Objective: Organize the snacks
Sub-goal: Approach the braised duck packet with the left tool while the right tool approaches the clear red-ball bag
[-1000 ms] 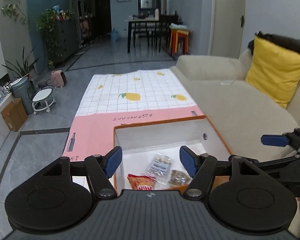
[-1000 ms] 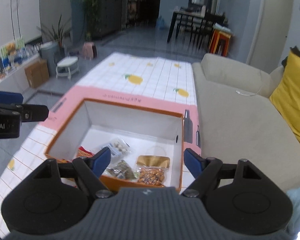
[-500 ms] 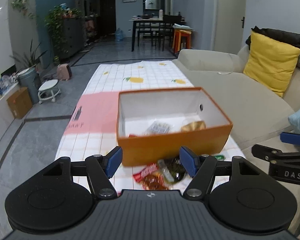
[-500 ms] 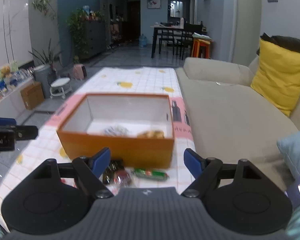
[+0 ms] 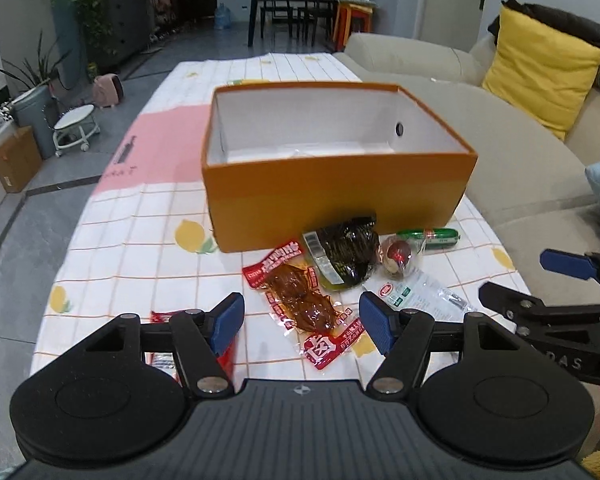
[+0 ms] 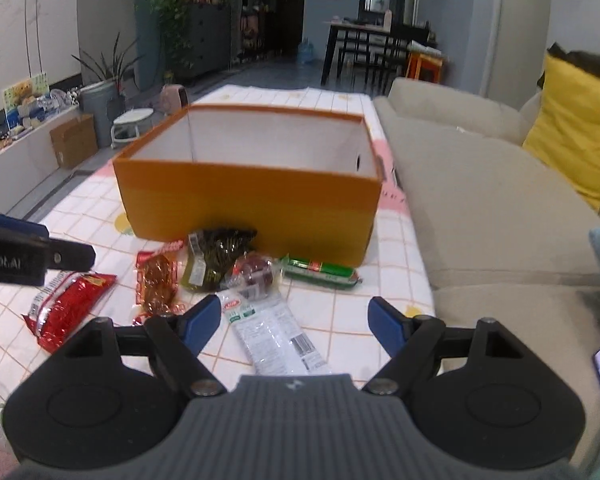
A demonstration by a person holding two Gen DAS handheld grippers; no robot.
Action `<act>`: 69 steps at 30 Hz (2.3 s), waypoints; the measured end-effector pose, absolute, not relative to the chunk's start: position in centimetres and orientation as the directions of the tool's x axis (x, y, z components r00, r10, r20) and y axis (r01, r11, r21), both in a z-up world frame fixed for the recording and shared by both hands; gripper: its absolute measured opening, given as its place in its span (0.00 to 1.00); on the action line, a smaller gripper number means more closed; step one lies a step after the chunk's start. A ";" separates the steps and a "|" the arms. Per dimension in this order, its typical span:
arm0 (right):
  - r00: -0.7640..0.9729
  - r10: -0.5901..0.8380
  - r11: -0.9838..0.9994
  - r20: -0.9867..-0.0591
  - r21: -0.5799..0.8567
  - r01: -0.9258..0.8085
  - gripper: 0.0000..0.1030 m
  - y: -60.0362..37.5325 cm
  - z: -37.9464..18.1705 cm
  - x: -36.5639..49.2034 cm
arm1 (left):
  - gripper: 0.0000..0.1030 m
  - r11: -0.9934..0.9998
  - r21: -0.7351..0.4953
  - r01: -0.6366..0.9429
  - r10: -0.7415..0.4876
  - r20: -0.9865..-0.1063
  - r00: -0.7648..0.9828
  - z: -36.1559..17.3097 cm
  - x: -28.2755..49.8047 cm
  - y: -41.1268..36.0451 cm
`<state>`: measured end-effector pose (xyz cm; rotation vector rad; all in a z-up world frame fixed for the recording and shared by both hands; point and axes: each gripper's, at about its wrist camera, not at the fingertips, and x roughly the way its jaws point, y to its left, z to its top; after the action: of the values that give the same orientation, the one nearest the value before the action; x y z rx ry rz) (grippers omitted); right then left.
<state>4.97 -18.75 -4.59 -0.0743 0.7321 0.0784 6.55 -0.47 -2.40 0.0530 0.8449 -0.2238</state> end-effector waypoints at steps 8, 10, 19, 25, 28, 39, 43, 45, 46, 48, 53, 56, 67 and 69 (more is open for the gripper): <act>0.706 0.094 0.989 -0.702 -0.016 -0.147 0.68 -17.4 -7.0 8.5 | 0.80 0.977 -0.182 0.107 -0.210 -0.795 0.569 -5.3 10.2 0.5; 0.703 0.107 0.985 -0.703 -0.018 -0.169 0.65 -17.1 -7.5 9.2 | 0.80 0.977 -0.192 0.087 -0.208 -0.799 0.564 -5.8 11.0 0.6; 0.692 0.137 0.972 -0.708 -0.038 -0.231 0.58 -16.1 -9.5 12.4 | 0.80 0.985 -0.169 0.036 -0.164 -0.844 0.510 -8.4 13.9 -0.4; 0.679 0.151 0.967 -0.719 -0.035 -0.251 0.58 -15.6 -10.8 14.1 | 0.80 0.980 -0.199 -0.027 -0.162 -0.865 0.475 -9.8 15.3 0.0; 0.670 0.157 0.967 -0.726 -0.026 -0.254 0.54 -15.7 -11.2 14.6 | 0.80 0.981 -0.190 -0.039 -0.150 -0.871 0.467 -10.1 15.5 -0.2; 0.676 0.171 0.968 -0.717 -0.007 -0.252 0.49 -15.9 -11.4 14.7 | 0.78 0.993 -0.119 -0.012 -0.099 -0.879 0.467 -10.4 15.4 -1.7; 0.672 0.184 0.967 -0.717 0.011 -0.254 0.47 -16.1 -11.2 14.7 | 0.74 0.990 -0.139 -0.028 -0.109 -0.872 0.478 -10.3 15.2 -1.3; 0.675 0.186 0.967 -0.714 0.014 -0.253 0.46 -16.2 -11.1 14.6 | 0.71 0.989 -0.147 -0.022 -0.118 -0.867 0.484 -10.2 15.1 -1.3; 0.680 0.187 0.967 -0.709 0.012 -0.253 0.46 -16.1 -10.9 14.5 | 0.71 0.987 -0.161 -0.023 -0.130 -0.862 0.489 -10.2 14.9 -1.1; 0.690 0.187 0.965 -0.699 0.001 -0.261 0.43 -16.0 -10.5 14.3 | 0.67 0.983 -0.181 -0.025 -0.143 -0.851 0.505 -10.1 14.7 -0.9; 0.700 0.190 0.966 -0.689 0.003 -0.258 0.42 -16.2 -9.7 14.0 | 0.66 0.982 -0.189 -0.023 -0.149 -0.838 0.525 -9.5 13.9 -0.2; 0.698 0.194 0.966 -0.689 0.010 -0.259 0.42 -16.1 -9.2 13.7 | 0.66 0.980 -0.198 -0.021 -0.157 -0.833 0.531 -8.9 13.4 -0.2; 0.693 0.191 0.962 -0.695 -0.008 -0.273 0.40 -16.1 -7.6 10.8 | 0.66 0.971 -0.235 0.053 -0.222 -0.790 0.571 -5.3 11.1 -0.8; 0.699 0.189 0.963 -0.690 -0.011 -0.270 0.40 -16.2 -7.2 10.3 | 0.66 0.968 -0.240 0.066 -0.234 -0.786 0.573 -4.8 10.7 -1.0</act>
<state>10.29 -16.23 -7.20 -0.1142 0.7548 0.2562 10.69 -0.97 -4.76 -0.1923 0.9463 -0.1775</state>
